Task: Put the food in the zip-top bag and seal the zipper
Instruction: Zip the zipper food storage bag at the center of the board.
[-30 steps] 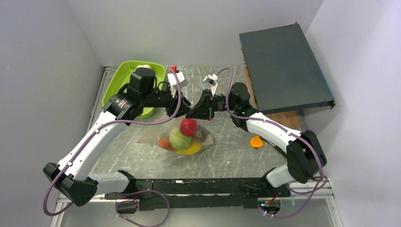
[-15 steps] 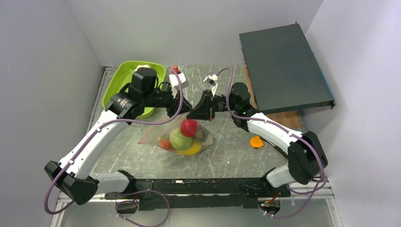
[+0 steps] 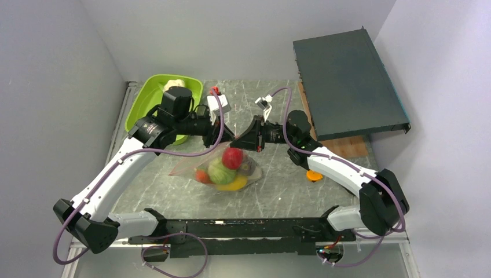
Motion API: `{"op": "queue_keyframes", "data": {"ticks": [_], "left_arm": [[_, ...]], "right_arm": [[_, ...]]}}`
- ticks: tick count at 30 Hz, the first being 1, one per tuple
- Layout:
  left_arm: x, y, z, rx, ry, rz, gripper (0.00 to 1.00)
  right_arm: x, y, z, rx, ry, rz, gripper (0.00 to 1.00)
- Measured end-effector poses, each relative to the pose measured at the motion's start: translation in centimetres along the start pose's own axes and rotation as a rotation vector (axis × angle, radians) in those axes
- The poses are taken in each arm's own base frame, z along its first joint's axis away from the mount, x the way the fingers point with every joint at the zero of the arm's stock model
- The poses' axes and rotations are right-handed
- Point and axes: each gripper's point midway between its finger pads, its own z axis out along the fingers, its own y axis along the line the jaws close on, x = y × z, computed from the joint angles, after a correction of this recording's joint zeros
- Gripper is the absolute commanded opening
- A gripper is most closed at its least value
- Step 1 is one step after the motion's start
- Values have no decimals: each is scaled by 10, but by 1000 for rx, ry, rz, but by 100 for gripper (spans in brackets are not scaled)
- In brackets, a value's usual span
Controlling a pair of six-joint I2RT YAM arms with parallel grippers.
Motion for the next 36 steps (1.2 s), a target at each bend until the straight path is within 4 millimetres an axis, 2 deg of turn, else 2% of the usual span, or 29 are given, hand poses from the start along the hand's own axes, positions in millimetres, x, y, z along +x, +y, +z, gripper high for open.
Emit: {"op": "queue_keyframes", "data": {"ticks": [10, 18, 25, 36], "left_arm": [[15, -6, -11, -24, 21, 12, 3], [37, -15, -39, -103, 71, 51, 4], [62, -24, -67, -185, 119, 72, 4], [89, -30, -97, -287, 167, 72, 3]], "right_arm": [[-9, -5, -10, 115, -123, 39, 0], [-19, -13, -20, 186, -190, 44, 0], [-28, -32, -38, 274, -247, 57, 0], [-40, -48, -64, 391, -307, 60, 0]]}}
